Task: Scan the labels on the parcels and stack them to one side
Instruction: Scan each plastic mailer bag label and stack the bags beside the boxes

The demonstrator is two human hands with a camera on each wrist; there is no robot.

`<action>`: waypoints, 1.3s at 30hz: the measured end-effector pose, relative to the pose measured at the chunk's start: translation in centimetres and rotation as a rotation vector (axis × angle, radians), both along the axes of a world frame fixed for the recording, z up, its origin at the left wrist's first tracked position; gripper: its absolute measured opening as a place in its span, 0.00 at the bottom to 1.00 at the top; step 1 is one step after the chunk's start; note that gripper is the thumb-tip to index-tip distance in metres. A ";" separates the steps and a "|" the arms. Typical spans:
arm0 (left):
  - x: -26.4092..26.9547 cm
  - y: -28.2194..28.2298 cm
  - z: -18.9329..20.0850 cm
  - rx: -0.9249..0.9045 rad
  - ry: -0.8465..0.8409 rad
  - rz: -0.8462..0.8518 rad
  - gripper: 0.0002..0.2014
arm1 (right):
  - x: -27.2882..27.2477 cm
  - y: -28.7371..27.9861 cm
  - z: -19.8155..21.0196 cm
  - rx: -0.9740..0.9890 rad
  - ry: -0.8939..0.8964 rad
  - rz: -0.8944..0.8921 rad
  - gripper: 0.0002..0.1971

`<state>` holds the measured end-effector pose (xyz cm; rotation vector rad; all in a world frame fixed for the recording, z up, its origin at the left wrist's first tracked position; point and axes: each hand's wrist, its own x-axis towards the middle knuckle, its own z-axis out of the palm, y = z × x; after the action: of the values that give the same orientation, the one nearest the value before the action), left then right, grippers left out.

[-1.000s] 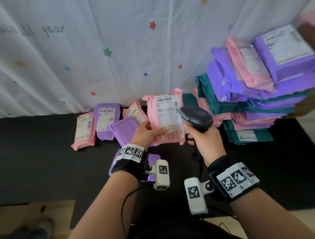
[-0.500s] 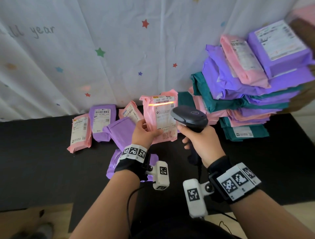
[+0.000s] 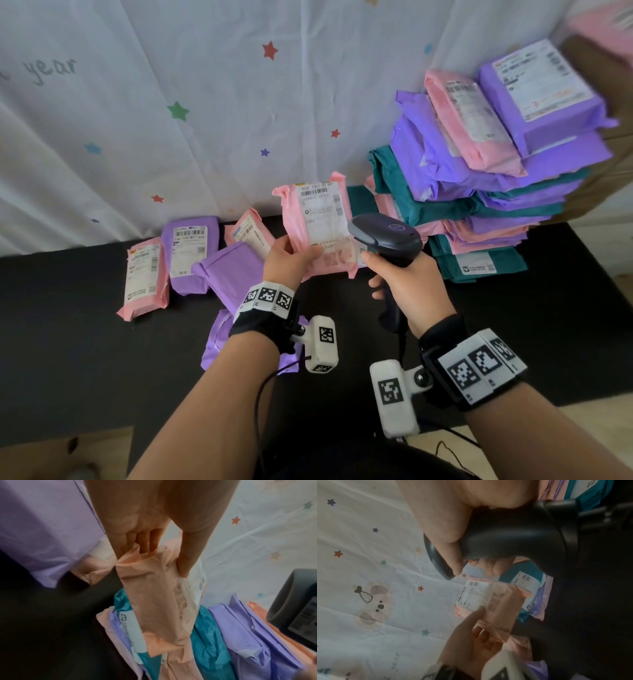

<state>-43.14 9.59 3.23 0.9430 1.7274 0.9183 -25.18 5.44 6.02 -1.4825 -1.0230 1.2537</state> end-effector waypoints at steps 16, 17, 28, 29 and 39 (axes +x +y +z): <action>7.6 11.0 -2.8 -0.133 0.426 -0.283 0.18 | 6.7 1.0 -1.8 -0.160 0.029 -0.152 0.13; 7.7 11.1 -2.8 -0.134 0.431 -0.285 0.18 | 6.9 1.0 -1.9 -0.167 0.020 -0.147 0.14; 1.5 1.6 -3.5 0.154 0.574 -0.078 0.17 | 3.6 0.7 -2.8 -0.135 0.026 -0.107 0.13; 0.3 0.3 -3.8 0.141 0.644 -0.088 0.16 | 2.8 0.5 -2.9 -0.135 0.029 -0.088 0.13; -8.2 -6.5 -6.4 -0.249 0.813 -0.115 0.38 | -3.1 -0.8 -2.8 -0.154 -0.005 0.055 0.08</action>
<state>-51.30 3.10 -3.18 1.3313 2.3515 0.2164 -28.29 4.61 3.17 -1.5840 -0.9946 1.3944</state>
